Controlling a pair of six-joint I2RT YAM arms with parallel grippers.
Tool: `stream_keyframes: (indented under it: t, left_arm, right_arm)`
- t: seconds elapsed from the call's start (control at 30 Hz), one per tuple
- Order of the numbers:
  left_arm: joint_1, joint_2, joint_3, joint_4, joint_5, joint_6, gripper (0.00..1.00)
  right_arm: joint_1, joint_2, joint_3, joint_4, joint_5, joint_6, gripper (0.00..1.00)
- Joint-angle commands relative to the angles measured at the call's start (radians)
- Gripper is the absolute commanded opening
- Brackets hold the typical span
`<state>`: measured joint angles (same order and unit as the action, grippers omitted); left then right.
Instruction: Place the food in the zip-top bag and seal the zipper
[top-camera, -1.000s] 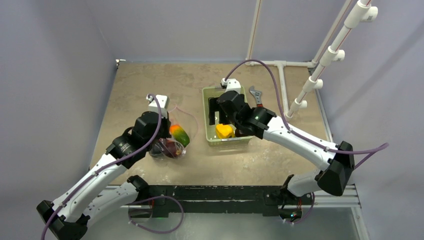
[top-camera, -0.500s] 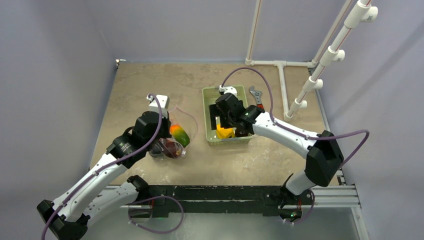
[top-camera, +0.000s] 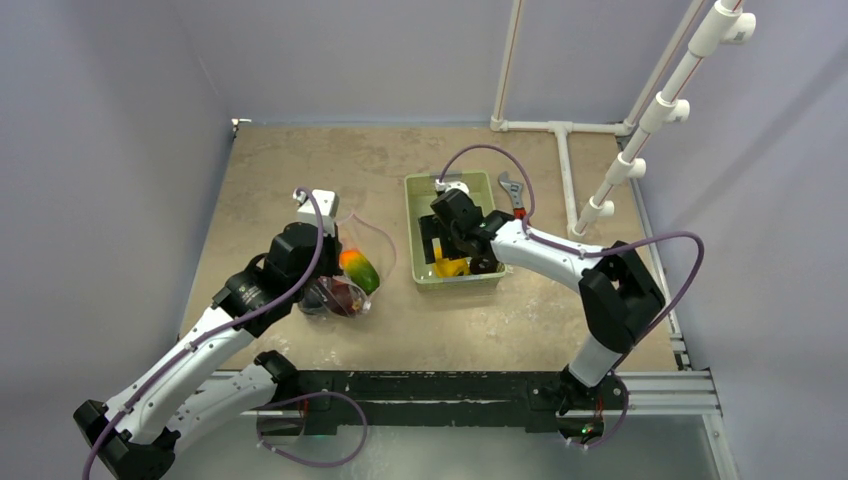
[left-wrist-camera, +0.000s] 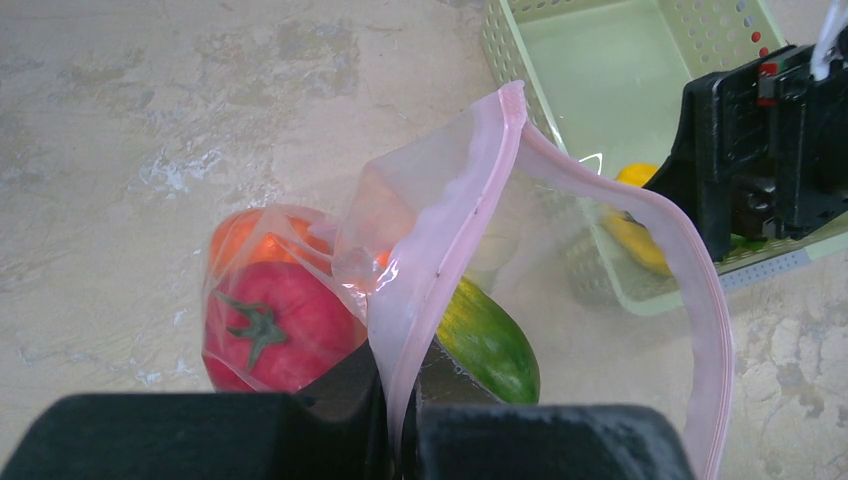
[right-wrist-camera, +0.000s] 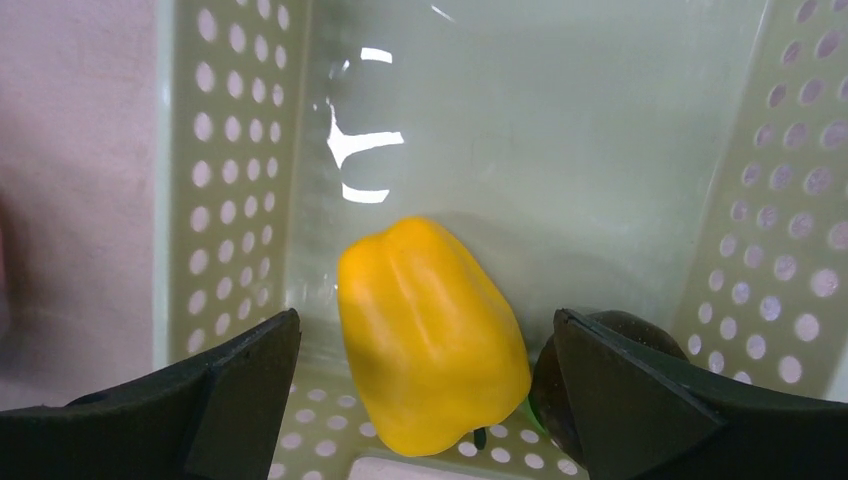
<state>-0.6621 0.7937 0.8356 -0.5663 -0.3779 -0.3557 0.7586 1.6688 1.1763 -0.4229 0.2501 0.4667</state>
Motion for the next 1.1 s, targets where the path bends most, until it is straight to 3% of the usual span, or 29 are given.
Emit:
stream_keyframes:
  t: [0.0, 0.17, 0.3, 0.43, 0.53, 0.6, 0.73, 1.07]
  left_arm:
    - [0.003, -0.011, -0.003, 0.023, -0.008, 0.004, 0.0]
    - [0.003, -0.011, -0.002, 0.024, -0.009, 0.004, 0.0]
    - [0.003, -0.011, -0.002, 0.023, -0.009, 0.004, 0.0]
    - [0.004, -0.01, -0.003, 0.023, -0.007, 0.006, 0.0]
    - [0.003, -0.01, -0.002, 0.023, -0.007, 0.006, 0.0]
    - [0.002, -0.009, -0.003, 0.025, -0.007, 0.005, 0.0]
    - [0.003, -0.008, -0.003, 0.024, -0.007, 0.005, 0.0]
    - [0.003, -0.008, -0.002, 0.022, -0.01, 0.003, 0.0]
  right_arm:
    - [-0.011, 0.021, -0.029, 0.04, -0.029, -0.028, 0.99]
    - [-0.012, 0.042, -0.045, 0.056, -0.046, -0.036, 0.98]
    - [-0.012, 0.056, -0.039, 0.055, -0.031, -0.031, 0.91]
    - [-0.012, 0.06, -0.032, 0.052, -0.033, -0.031, 0.79]
    - [-0.012, 0.052, -0.025, 0.045, -0.033, -0.03, 0.66]
    - [-0.012, 0.042, -0.016, 0.04, -0.027, -0.03, 0.52]
    - [-0.012, 0.022, 0.015, 0.015, -0.005, -0.023, 0.37]
    - [-0.012, -0.076, 0.124, -0.059, 0.022, 0.013, 0.2]
